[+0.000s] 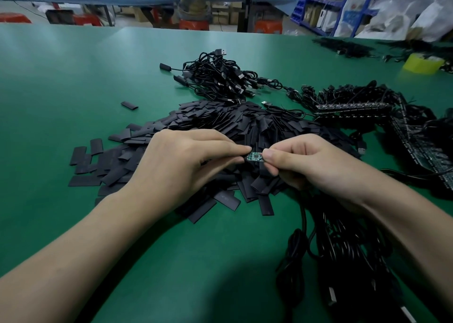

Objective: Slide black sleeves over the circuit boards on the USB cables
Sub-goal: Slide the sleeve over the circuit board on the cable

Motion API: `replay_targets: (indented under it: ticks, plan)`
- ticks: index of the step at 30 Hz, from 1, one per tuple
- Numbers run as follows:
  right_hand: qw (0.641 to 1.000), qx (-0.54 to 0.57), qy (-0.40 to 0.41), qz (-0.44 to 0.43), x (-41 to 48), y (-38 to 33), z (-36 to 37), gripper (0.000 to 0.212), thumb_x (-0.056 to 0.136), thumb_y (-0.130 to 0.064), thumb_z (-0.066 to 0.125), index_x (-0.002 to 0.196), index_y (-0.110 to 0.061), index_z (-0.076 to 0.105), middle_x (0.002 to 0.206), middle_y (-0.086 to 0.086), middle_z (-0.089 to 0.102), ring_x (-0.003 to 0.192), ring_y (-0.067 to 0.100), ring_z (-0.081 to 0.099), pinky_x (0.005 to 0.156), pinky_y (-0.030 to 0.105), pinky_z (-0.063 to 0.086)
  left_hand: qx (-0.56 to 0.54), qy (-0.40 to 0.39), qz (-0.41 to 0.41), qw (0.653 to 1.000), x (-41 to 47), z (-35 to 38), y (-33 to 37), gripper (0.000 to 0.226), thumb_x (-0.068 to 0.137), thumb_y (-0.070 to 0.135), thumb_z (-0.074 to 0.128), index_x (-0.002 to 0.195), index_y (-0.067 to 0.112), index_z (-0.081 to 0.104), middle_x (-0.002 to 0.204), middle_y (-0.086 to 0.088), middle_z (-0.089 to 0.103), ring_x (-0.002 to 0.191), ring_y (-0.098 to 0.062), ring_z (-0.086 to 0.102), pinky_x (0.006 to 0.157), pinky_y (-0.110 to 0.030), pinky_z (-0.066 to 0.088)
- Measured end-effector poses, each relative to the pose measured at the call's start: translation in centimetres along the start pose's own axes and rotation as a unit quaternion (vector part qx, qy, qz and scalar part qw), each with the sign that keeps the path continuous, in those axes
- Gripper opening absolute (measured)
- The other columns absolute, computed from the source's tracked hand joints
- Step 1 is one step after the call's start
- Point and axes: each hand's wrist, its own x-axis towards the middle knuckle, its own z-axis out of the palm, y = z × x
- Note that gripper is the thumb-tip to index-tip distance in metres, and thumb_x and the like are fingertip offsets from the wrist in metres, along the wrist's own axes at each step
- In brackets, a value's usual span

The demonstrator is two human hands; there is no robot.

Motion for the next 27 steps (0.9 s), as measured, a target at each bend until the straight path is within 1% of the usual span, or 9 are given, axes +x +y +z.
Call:
replay_targets:
  ticks: [2, 7, 10, 12, 14, 16, 18, 23, 27]
  plan:
    - [1.000, -0.010, -0.006, 0.001, -0.1, 0.0, 0.1, 0.041, 0.100, -0.044, 0.054, 0.067, -0.022, 0.063, 0.053, -0.002, 0.035, 0.051, 0.014, 0.026, 0.048, 0.024, 0.020, -0.018, -0.002, -0.008, 1.000, 0.1, 0.0, -0.2, 0.016, 0.096, 0.020, 0.074, 0.109, 0.012, 0.080, 0.103, -0.004, 0.079, 0.094, -0.029, 0.075, 0.081, -0.049, 0.060]
    - [0.999, 0.041, 0.003, 0.003, -0.2, -0.1, 0.0, 0.039, 0.097, -0.040, 0.057, 0.064, -0.021, 0.063, 0.050, -0.001, 0.041, 0.044, 0.008, 0.033, 0.044, 0.013, 0.027, -0.042, -0.008, -0.004, 0.999, 0.2, 0.4, -0.1, 0.015, 0.093, 0.014, 0.077, 0.106, 0.008, 0.080, 0.101, -0.005, 0.079, 0.093, -0.027, 0.076, 0.080, -0.049, 0.061]
    - [0.996, 0.083, 0.002, 0.010, -0.2, -0.1, 0.0, 0.037, 0.093, -0.041, 0.058, 0.063, -0.020, 0.063, 0.050, -0.003, 0.041, 0.041, 0.007, 0.032, 0.042, 0.013, 0.026, -0.070, 0.007, -0.004, 0.998, 0.4, 0.4, 0.3, 0.017, 0.093, 0.017, 0.078, 0.109, 0.013, 0.080, 0.104, 0.001, 0.079, 0.096, -0.017, 0.075, 0.084, -0.043, 0.061]
    - [0.996, 0.086, 0.003, 0.010, -0.1, -0.1, 0.0, 0.037, 0.094, -0.041, 0.058, 0.064, -0.020, 0.063, 0.051, -0.002, 0.041, 0.042, 0.007, 0.032, 0.042, 0.013, 0.026, -0.089, 0.017, 0.005, 0.996, 0.7, 0.4, 0.6, 0.020, 0.091, 0.022, 0.079, 0.109, 0.013, 0.081, 0.106, 0.003, 0.078, 0.096, -0.008, 0.073, 0.087, -0.031, 0.060]
    - [0.999, 0.054, 0.006, -0.002, -0.1, -0.1, 0.0, 0.038, 0.097, -0.040, 0.056, 0.065, -0.020, 0.063, 0.050, -0.002, 0.041, 0.044, 0.009, 0.033, 0.044, 0.013, 0.026, -0.112, 0.023, -0.016, 0.993, 0.9, 0.4, 0.8, 0.023, 0.089, 0.024, 0.077, 0.110, 0.015, 0.080, 0.105, 0.005, 0.078, 0.095, -0.003, 0.072, 0.088, -0.022, 0.057]
    - [1.000, 0.012, 0.005, -0.017, -0.1, -0.1, 0.1, 0.040, 0.100, -0.043, 0.054, 0.067, -0.021, 0.063, 0.051, -0.003, 0.039, 0.047, 0.010, 0.031, 0.046, 0.016, 0.025, -0.119, 0.025, -0.062, 0.991, 0.9, 0.2, 0.8, 0.029, 0.086, 0.028, 0.079, 0.114, 0.018, 0.079, 0.104, 0.008, 0.077, 0.094, 0.000, 0.071, 0.087, -0.021, 0.056]
    - [1.000, -0.011, 0.004, -0.028, -0.2, -0.2, 0.1, 0.043, 0.102, -0.046, 0.054, 0.068, -0.021, 0.063, 0.053, -0.002, 0.034, 0.050, 0.012, 0.027, 0.046, 0.021, 0.021, -0.112, 0.020, -0.073, 0.991, 0.9, 0.1, 0.7, 0.032, 0.084, 0.030, 0.080, 0.114, 0.018, 0.079, 0.101, 0.007, 0.077, 0.091, -0.001, 0.070, 0.085, -0.021, 0.055]
    - [0.996, -0.074, 0.003, -0.052, -0.3, -0.3, 0.3, 0.040, 0.095, -0.051, 0.050, 0.071, -0.023, 0.066, 0.055, 0.001, 0.032, 0.050, 0.012, 0.027, 0.047, 0.021, 0.021, -0.098, 0.006, -0.011, 0.995, 0.8, 0.3, 0.9, 0.024, 0.088, 0.029, 0.080, 0.106, 0.013, 0.081, 0.095, 0.003, 0.075, 0.085, -0.004, 0.068, 0.081, -0.018, 0.052]
    - [0.993, -0.098, 0.009, -0.066, -0.3, 0.0, 0.6, 0.037, 0.098, -0.050, 0.052, 0.078, -0.027, 0.073, 0.053, -0.010, 0.035, 0.048, 0.005, 0.030, 0.048, 0.016, 0.025, -0.087, 0.019, 0.014, 0.996, 0.6, 0.6, 1.1, 0.023, 0.089, 0.027, 0.079, 0.105, 0.011, 0.080, 0.095, 0.001, 0.076, 0.085, -0.006, 0.068, 0.081, -0.020, 0.054]
